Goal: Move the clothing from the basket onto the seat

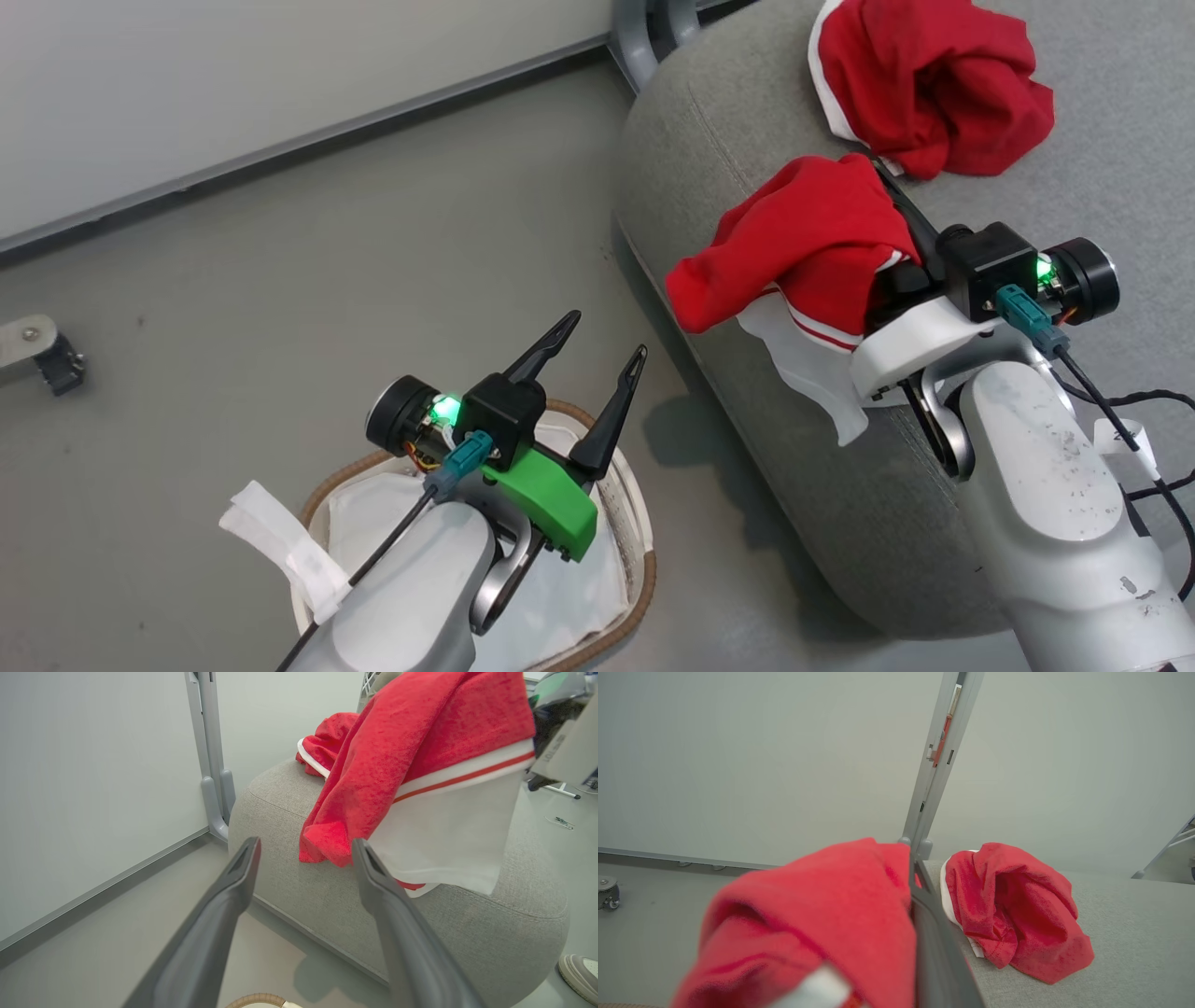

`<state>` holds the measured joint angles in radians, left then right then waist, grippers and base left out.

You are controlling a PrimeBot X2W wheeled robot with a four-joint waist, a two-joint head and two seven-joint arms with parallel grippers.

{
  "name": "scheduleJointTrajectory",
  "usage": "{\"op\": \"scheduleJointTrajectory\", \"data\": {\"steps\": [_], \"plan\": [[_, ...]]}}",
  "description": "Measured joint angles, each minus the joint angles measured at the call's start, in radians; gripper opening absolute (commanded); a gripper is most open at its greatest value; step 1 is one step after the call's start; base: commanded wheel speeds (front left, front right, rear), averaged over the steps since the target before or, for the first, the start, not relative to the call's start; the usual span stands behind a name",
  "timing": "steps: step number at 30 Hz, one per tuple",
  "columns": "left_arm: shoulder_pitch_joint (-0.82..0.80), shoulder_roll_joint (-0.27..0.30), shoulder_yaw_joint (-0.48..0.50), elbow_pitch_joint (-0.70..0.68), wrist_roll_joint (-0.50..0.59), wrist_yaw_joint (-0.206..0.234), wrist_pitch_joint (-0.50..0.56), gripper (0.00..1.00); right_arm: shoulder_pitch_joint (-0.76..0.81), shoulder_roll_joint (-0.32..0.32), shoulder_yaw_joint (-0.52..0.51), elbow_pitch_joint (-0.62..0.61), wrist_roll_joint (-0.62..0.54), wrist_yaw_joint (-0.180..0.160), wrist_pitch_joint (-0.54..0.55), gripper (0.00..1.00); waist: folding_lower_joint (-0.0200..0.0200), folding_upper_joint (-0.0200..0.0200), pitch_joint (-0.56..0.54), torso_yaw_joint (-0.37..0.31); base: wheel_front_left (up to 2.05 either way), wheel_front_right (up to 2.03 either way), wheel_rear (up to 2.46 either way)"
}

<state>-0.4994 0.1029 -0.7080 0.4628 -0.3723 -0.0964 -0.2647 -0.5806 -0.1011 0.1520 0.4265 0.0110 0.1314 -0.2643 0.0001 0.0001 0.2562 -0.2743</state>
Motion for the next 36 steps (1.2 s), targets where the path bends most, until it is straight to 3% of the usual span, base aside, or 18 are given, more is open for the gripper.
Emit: {"op": "scheduleJointTrajectory", "data": {"steps": [9, 17, 23, 32, 36], "plan": [[-0.025, -0.009, -0.003, 0.023, 0.023, -0.015, 0.000, 1.00, 0.000, 0.003, -0.049, -0.011, -0.007, 0.000, 0.000, 0.00, 0.0000, 0.0000, 0.098, -0.059, 0.00, 0.00, 0.00], [-0.037, -0.015, 0.002, 0.026, 0.035, -0.020, 0.000, 1.00, -0.137, -0.055, -0.096, -0.007, -0.025, 0.000, 0.000, 0.00, 0.0000, 0.0000, 0.139, -0.025, 0.00, 0.00, 0.00], [-0.047, -0.024, -0.003, 0.020, 0.052, -0.025, 0.000, 1.00, -0.332, -0.194, -0.170, 0.021, -0.018, 0.000, 0.000, 0.00, 0.0000, 0.0000, 0.157, 0.033, 0.00, 0.00, 0.00], [-0.067, -0.036, -0.025, -0.011, 0.076, -0.027, 0.000, 1.00, -0.607, -0.497, -0.251, 0.146, -0.019, 0.000, 0.079, 0.00, 0.0000, 0.0000, 0.201, 0.148, 0.00, 0.00, 0.00], [-0.077, -0.042, -0.033, -0.025, 0.085, -0.028, 0.000, 1.00, -0.628, -0.539, -0.309, 0.223, -0.017, 0.000, 0.089, 0.00, 0.0000, 0.0000, 0.235, 0.191, 0.00, 0.00, 0.00]]}}
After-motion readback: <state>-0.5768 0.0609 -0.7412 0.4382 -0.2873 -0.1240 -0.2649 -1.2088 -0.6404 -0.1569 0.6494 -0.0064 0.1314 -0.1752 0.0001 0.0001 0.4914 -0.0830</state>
